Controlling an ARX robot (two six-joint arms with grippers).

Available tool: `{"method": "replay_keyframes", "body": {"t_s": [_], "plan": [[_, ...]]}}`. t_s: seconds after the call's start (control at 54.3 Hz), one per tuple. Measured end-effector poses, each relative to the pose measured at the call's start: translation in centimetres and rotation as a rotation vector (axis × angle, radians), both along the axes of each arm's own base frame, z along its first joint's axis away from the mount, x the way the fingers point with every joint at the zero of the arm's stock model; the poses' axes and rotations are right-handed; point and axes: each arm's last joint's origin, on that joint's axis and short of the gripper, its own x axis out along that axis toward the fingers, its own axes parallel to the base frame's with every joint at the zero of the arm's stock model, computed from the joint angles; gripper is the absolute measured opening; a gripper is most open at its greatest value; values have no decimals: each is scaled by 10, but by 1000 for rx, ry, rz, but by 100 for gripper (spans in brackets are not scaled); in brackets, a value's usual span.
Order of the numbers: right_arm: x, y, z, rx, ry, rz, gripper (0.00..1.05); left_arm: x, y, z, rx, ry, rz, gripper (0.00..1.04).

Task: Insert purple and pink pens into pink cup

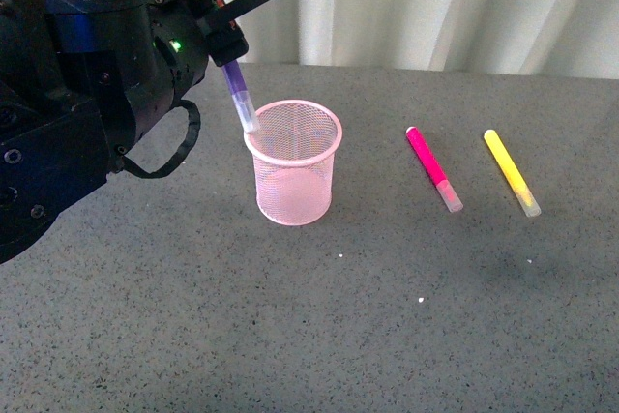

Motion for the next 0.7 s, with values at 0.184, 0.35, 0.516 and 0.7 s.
{"method": "replay_keyframes", "body": {"t_s": [0.184, 0.35, 0.516, 0.7], "plan": [[0, 0, 0, 0, 0, 0, 98, 3, -5, 0, -21, -1, 8, 12], [0, 0, 0, 0, 0, 0, 98, 2, -9, -5, -24, 18, 9, 12], [0, 0, 0, 0, 0, 0, 98, 2, -10, -6, -24, 26, 13, 12], [0, 0, 0, 0, 0, 0, 98, 1, -11, -7, -38, 35, 8, 25]]}}
